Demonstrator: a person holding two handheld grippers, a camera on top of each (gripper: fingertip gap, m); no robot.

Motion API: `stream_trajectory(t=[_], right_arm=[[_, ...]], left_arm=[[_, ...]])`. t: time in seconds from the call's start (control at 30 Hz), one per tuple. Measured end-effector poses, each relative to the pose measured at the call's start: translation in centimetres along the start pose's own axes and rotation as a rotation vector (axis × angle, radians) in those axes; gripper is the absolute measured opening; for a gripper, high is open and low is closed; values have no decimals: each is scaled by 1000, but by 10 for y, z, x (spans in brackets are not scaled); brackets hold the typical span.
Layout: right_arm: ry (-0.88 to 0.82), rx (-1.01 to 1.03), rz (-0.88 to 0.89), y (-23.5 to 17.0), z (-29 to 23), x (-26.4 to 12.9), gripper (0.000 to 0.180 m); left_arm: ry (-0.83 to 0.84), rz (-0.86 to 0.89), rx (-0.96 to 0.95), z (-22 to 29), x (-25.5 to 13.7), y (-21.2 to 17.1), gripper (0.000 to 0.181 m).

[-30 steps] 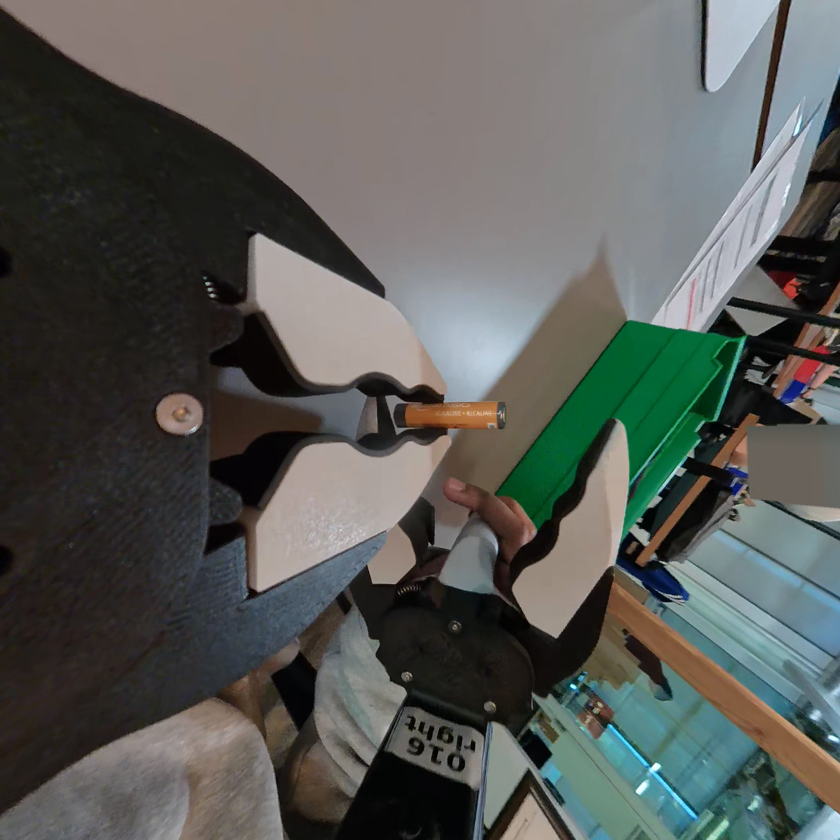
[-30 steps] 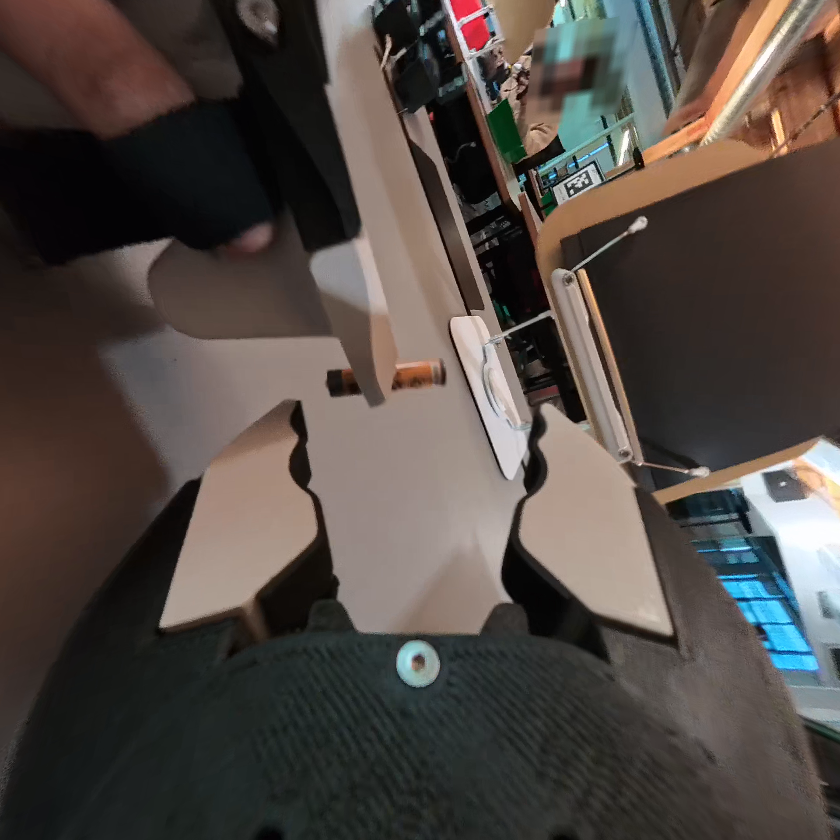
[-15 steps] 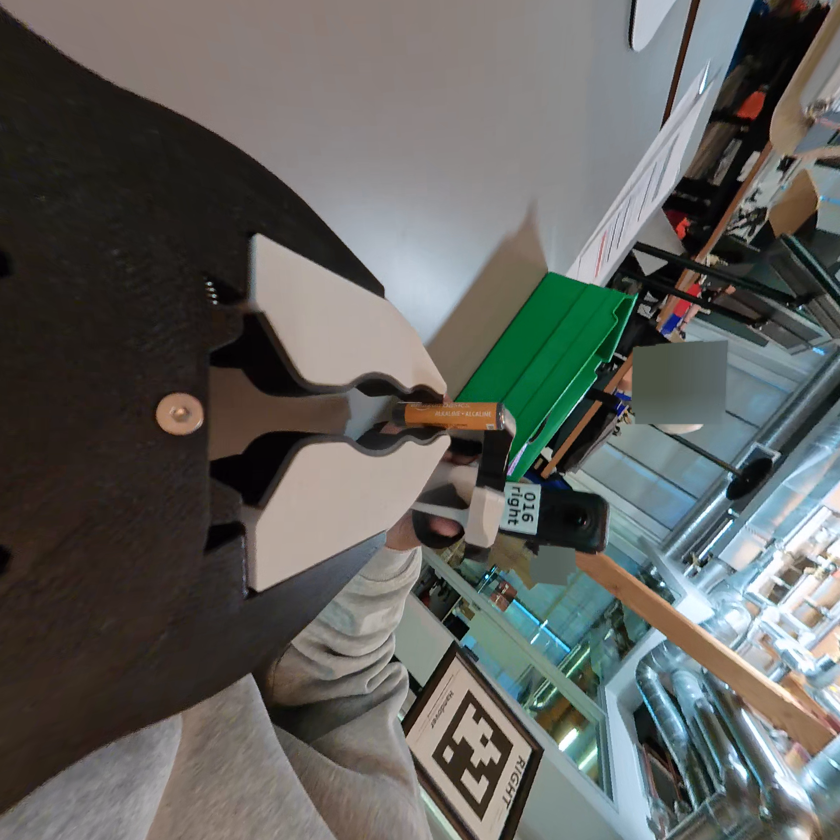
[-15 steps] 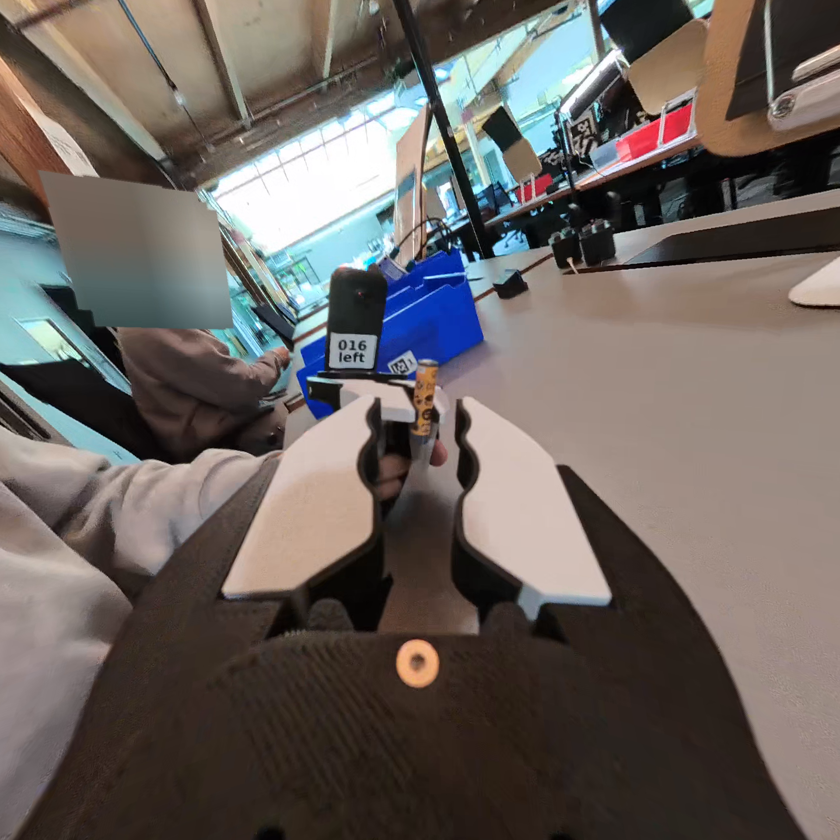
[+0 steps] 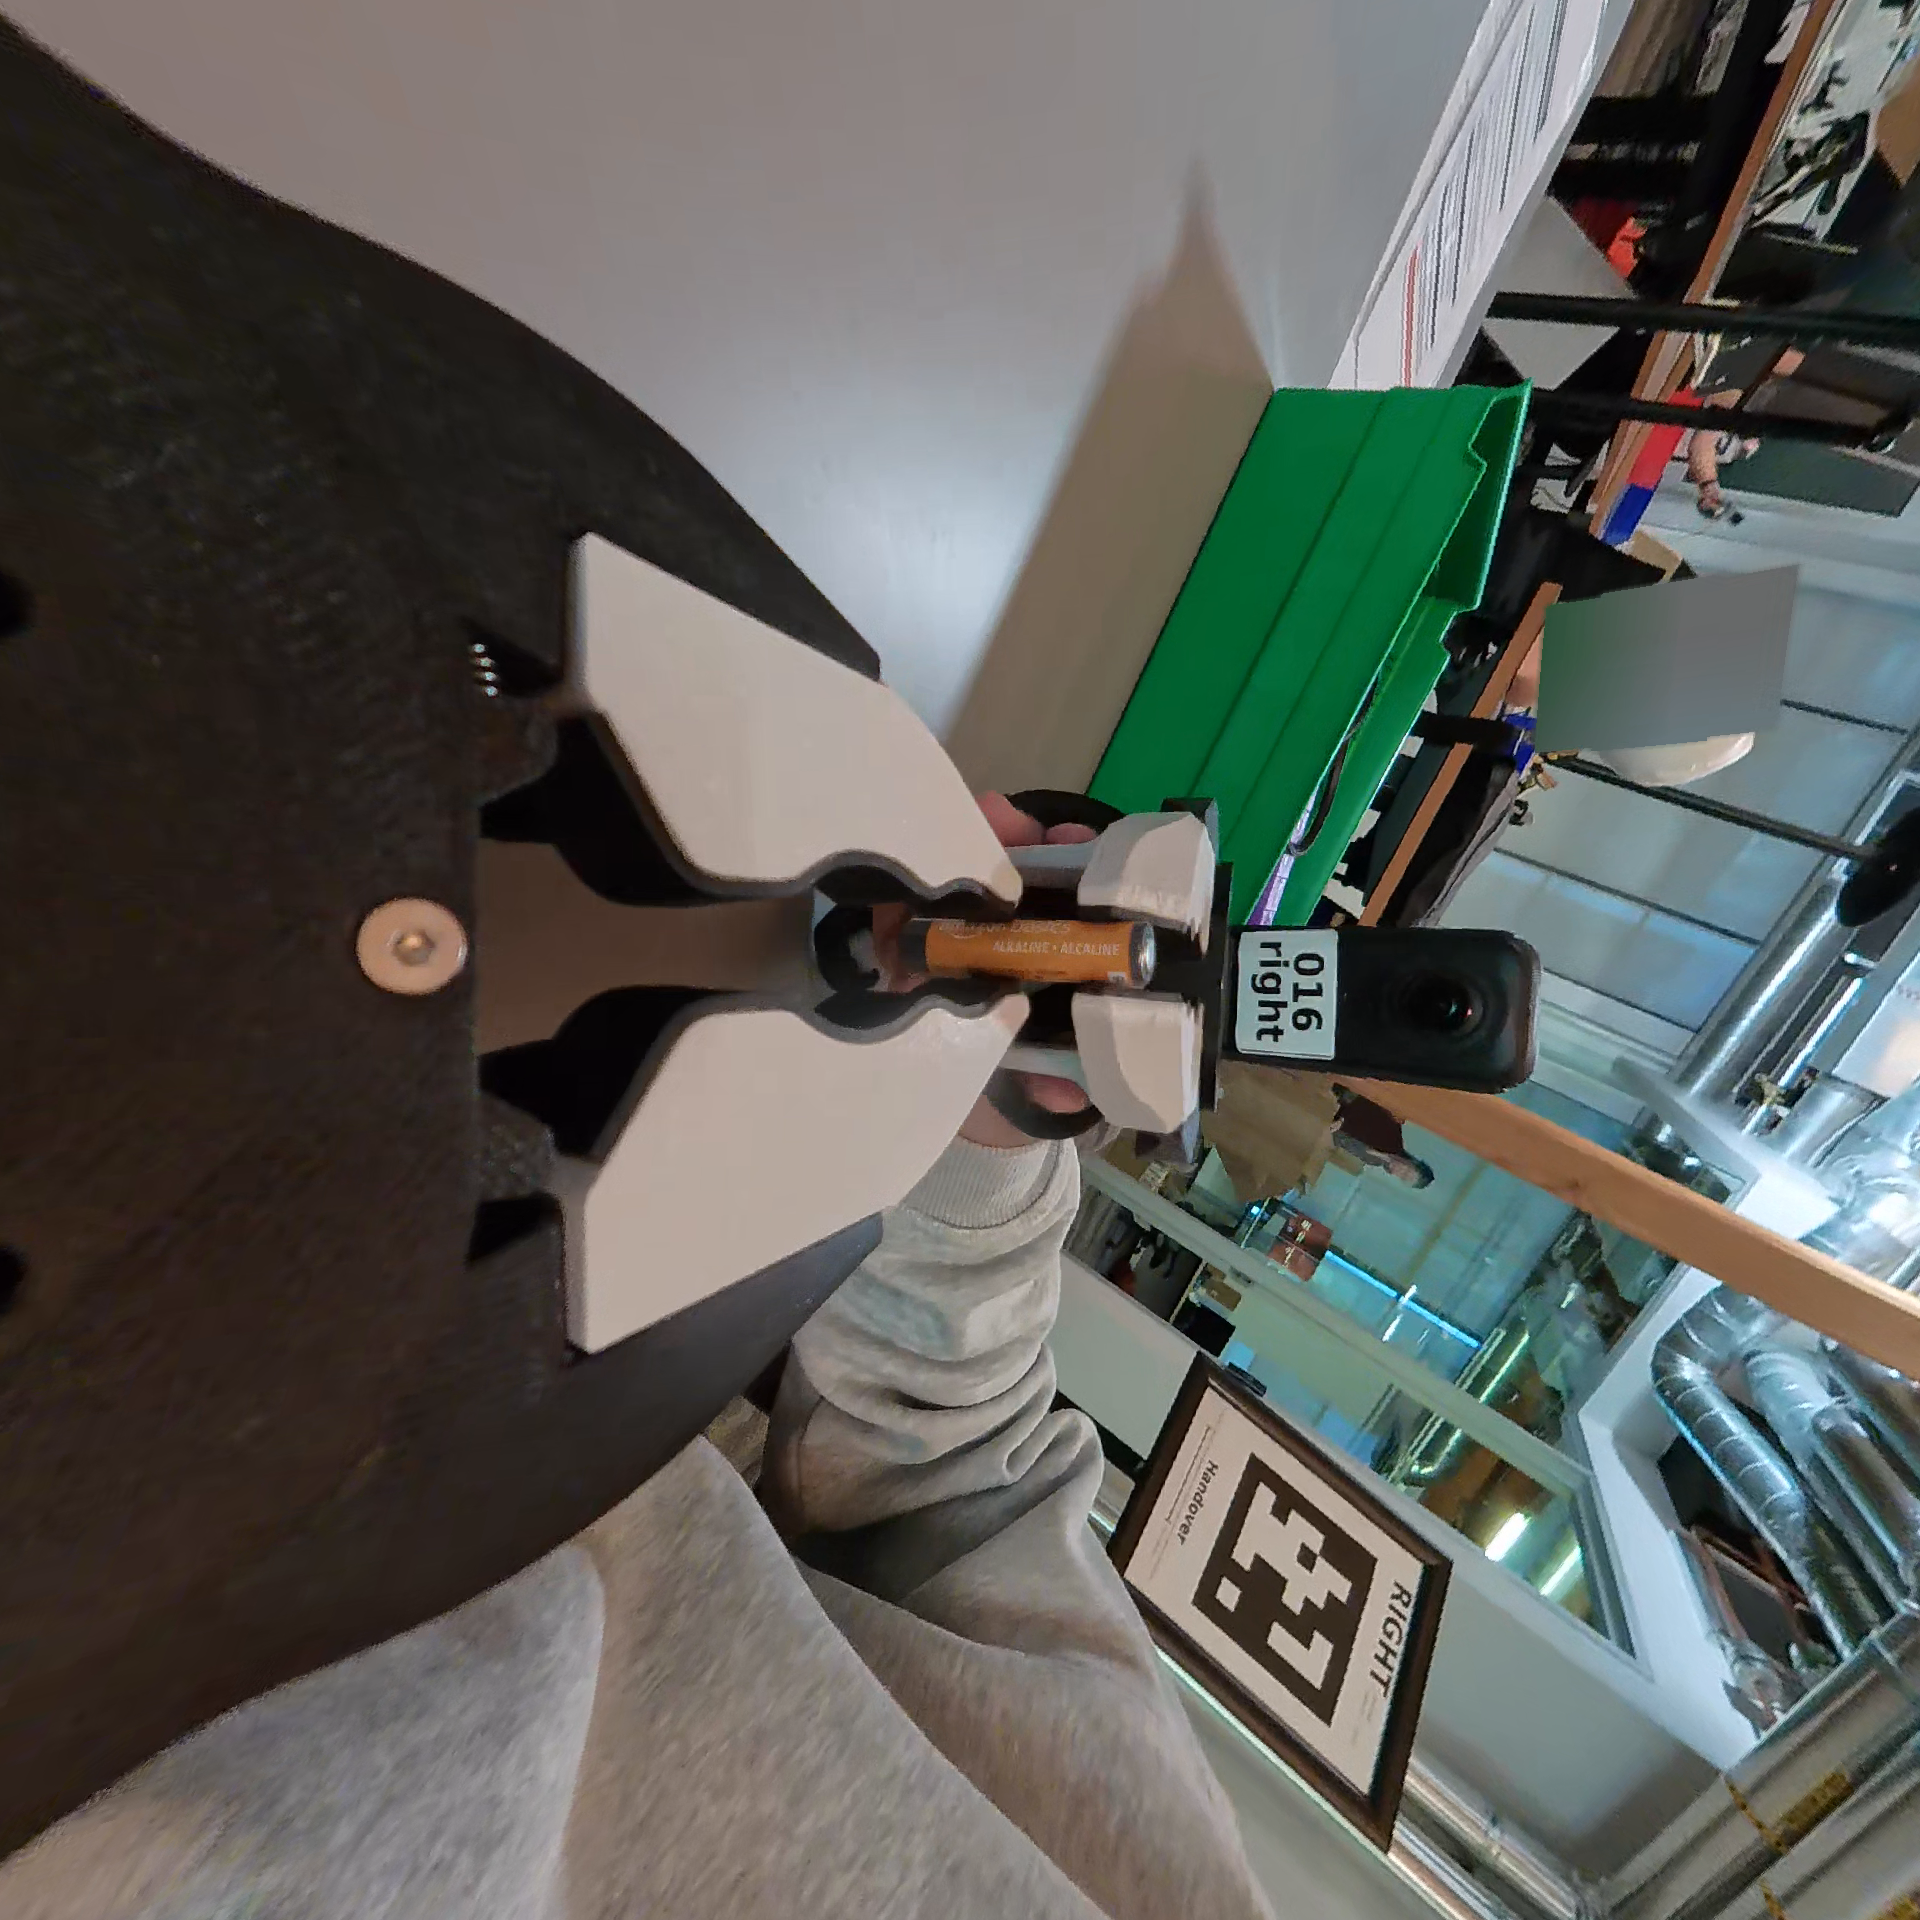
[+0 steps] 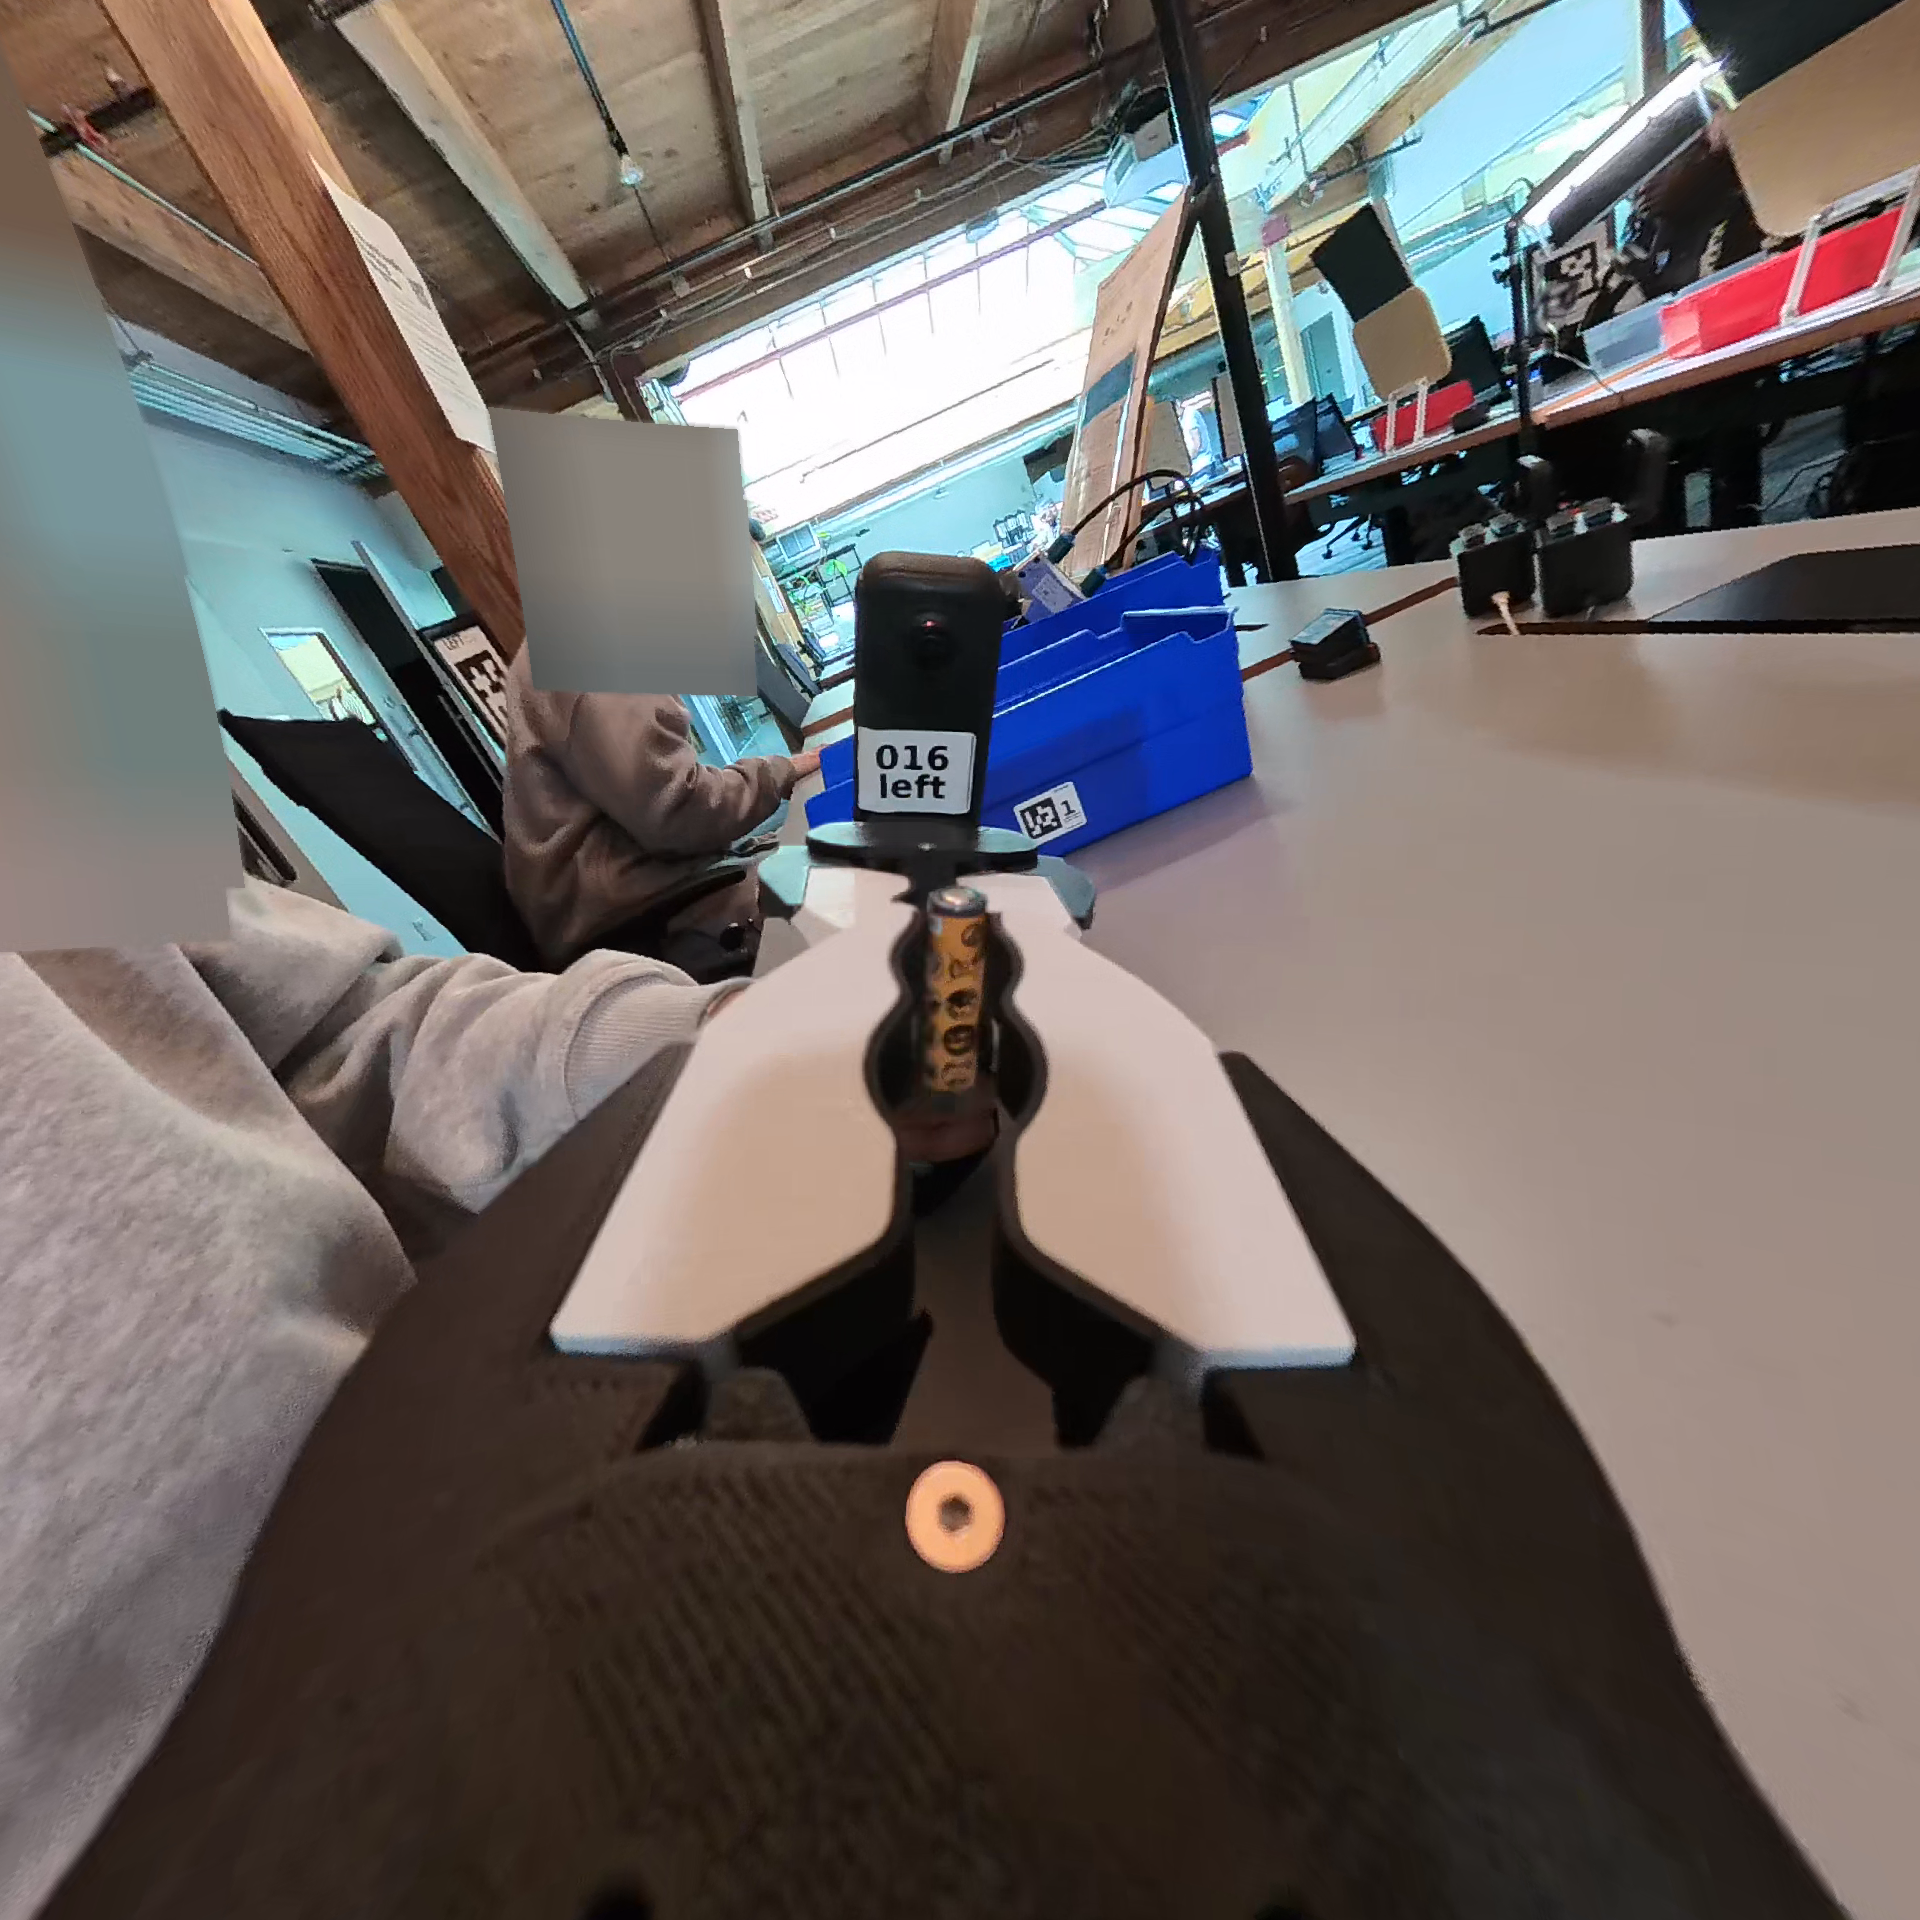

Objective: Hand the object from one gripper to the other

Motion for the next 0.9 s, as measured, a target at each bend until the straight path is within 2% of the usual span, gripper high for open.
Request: stream_trajectory(t=[0.1,0.17,0.33,0.43,0.5,0.57,0.67,0.9], right_arm=[[-3,-31,-7,0,-1,0,11],[-5,-34,1,1,-1,0,11],[-10,63,22,6,5,-5,12],[-12,213,35,10,15,-9,11],[-13,321,36,11,24,-12,11],[5,412,16,10,29,-14,10],[49,539,-58,4,32,-13,10],[178,812,-206,-17,29,-5,10]], left_arm=[[-7,0,-1,1,1,0,15],[-13,26,-23,0,0,2,28],[26,48,-5,-3,-4,6,38],[127,21,124,-4,-8,10,52],[216,-20,271,-4,-9,12,67],[285,-103,417,-2,-7,10,73],[332,-238,545,-2,-2,0,74],[338,-292,621,1,5,-7,72]])
Point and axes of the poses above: each gripper's, where its closed fingertips meet, x out along the fingers, y out of its top, z = x × y across the jaws, the point moved 4 cm from there along -x, back along the fingers, and after that the axes turned 11 degrees about -y, right-handed, at the moved point
